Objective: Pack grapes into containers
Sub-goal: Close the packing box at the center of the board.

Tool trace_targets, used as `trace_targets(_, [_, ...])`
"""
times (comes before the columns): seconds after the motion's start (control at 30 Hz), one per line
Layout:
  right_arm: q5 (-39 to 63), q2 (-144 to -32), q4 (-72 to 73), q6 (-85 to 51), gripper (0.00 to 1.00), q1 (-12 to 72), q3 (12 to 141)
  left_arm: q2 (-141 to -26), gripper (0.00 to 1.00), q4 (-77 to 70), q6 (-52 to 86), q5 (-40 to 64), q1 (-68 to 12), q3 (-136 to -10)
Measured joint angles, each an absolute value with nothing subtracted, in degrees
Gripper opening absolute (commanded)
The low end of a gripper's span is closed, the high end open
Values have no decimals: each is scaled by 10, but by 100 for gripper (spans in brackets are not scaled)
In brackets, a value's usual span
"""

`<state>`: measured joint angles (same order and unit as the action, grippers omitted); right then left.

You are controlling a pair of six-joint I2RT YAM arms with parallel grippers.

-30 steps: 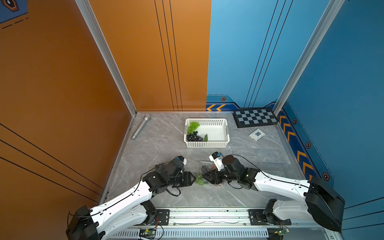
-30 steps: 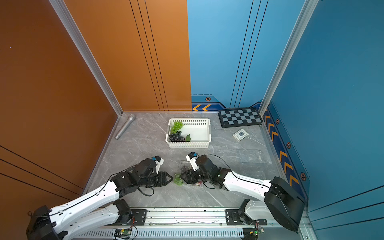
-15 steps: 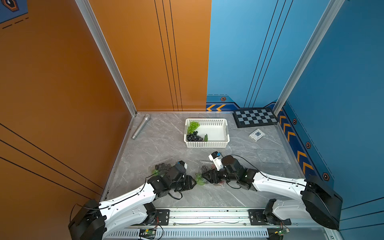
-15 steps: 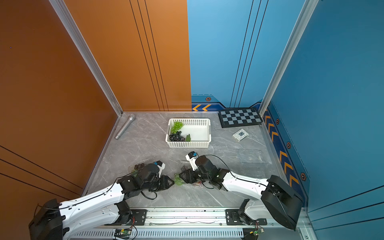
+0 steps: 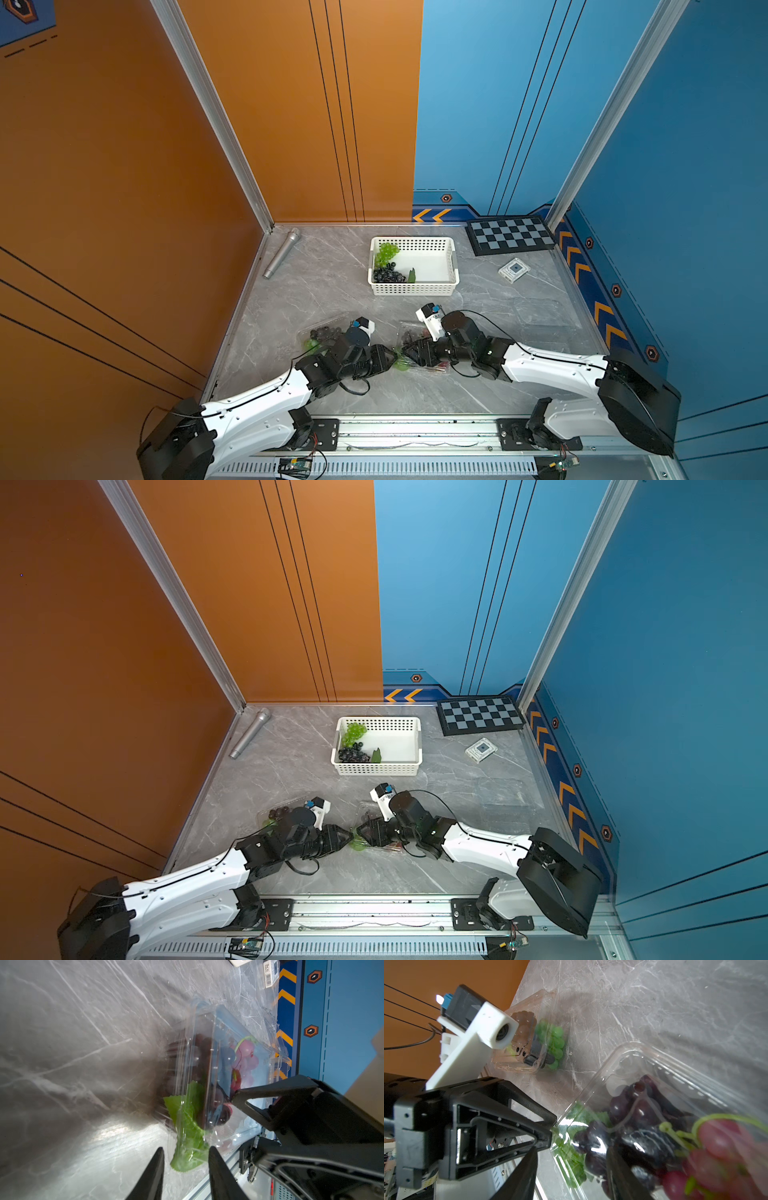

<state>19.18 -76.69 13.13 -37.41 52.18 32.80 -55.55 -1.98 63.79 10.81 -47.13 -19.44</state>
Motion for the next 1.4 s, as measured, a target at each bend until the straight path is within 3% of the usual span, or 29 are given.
trace_targets(0.33, [192, -768, 131, -374, 54, 522, 328, -563, 30, -63, 669, 110, -469, -180])
trace_targets(0.7, [192, -768, 131, -374, 53, 522, 328, -510, 31, -13, 674, 108, -450, -169])
trace_targets(1.4, [192, -768, 131, -374, 53, 522, 328, -588, 20, -95, 705, 123, -459, -168])
